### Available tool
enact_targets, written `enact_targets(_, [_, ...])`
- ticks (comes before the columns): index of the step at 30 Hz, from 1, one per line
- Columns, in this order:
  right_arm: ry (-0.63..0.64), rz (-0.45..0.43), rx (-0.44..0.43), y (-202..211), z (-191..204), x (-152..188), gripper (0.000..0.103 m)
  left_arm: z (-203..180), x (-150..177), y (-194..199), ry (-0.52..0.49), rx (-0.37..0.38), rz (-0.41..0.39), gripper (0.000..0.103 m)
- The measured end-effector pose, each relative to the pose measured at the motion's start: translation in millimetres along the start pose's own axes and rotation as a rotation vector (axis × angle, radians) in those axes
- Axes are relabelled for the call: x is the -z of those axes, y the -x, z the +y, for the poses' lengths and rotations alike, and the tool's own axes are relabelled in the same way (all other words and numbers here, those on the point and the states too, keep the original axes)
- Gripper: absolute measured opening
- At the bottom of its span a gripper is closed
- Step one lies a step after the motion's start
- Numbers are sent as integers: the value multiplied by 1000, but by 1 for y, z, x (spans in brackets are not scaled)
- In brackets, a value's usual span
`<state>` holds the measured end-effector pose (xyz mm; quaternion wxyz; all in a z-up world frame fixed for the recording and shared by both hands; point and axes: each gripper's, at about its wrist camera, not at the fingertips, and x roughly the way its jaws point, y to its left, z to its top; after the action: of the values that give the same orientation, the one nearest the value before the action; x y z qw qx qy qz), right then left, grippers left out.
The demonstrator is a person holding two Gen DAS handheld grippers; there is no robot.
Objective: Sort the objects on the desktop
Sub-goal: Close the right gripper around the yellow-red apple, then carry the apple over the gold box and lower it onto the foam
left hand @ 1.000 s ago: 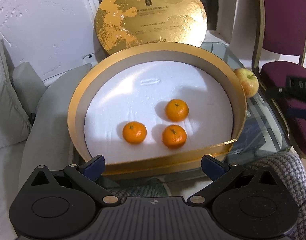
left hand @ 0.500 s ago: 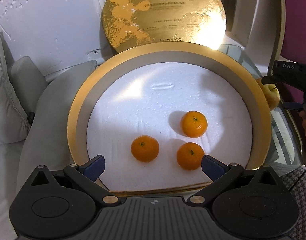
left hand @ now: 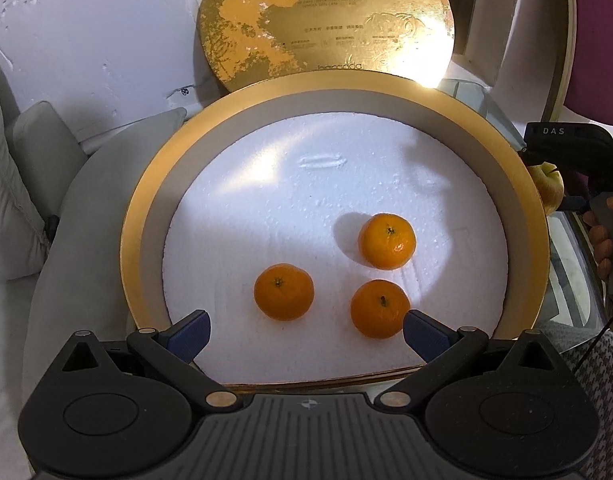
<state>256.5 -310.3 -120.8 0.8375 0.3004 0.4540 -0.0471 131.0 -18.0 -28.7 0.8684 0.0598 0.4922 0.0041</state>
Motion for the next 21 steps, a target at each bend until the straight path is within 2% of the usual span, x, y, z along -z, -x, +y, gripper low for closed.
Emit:
enact_targets(2, [10,-5,5,0,-1,1,82,1,1,0,4,0,1,102])
enact_targets(12, [2,-5,29,9,-3,7,81,8,12,9,33,11,5,102])
enact_targets(15, [2,-3,33,20,-6,11,81,13,17,16,51,18,-9,102])
enact_targets(21, [15,-68,35,66,-2,18,81,27,29,33,82,16,-37,102])
